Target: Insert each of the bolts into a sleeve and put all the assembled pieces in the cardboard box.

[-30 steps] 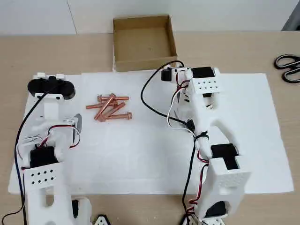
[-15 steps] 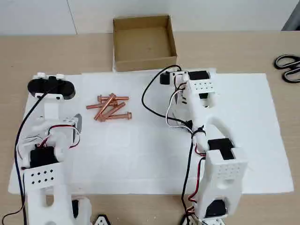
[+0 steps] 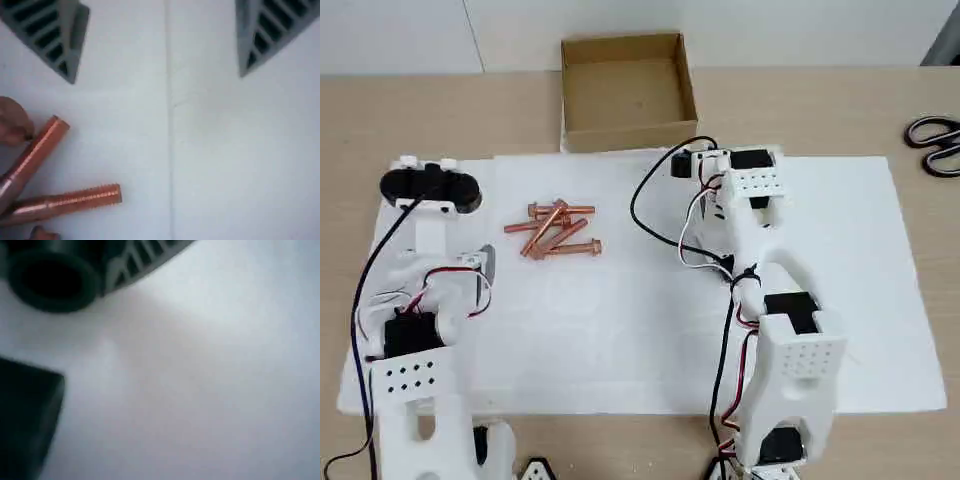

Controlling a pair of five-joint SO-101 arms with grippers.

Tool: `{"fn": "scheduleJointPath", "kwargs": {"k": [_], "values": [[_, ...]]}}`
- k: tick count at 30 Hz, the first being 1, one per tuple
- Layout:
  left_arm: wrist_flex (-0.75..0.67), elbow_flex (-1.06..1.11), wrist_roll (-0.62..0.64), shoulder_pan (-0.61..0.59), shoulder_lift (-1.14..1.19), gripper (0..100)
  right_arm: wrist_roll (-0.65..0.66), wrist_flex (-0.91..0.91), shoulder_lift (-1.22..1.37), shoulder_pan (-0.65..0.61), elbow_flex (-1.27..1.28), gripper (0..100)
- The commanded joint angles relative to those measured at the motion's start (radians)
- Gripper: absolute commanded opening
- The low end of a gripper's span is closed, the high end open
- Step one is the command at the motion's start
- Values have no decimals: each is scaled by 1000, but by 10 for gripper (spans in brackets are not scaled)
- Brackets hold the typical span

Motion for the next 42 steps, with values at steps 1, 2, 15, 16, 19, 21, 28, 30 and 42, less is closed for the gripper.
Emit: {"fn": "scheduleJointPath", "kwargs": {"k": [1, 2, 15, 16, 19, 21, 28, 30, 42], "values": [[71, -88, 8, 6, 0, 200, 5, 79, -50, 8, -55, 4], [94, -113, 8, 6, 0, 200, 8, 101, -68, 16, -75, 4], [405, -450, 3, 161, 137, 200, 6, 205, -280, 54, -120, 4], [423, -484, 3, 181, 196, 200, 6, 205, -285, 54, -106, 4], [457, -602, 8, 209, 402, 200, 6, 205, -311, 56, -55, 4], [468, -691, 9, 210, 511, 200, 6, 205, -335, 58, -23, 4], [454, -835, 8, 244, 713, 200, 6, 202, -406, 58, 31, 4], [450, -868, 5, 262, 790, 200, 6, 202, -414, 58, 44, 4], [451, -1227, -37, 264, 1293, 199, 5, 202, -421, 56, 72, 4]]}}
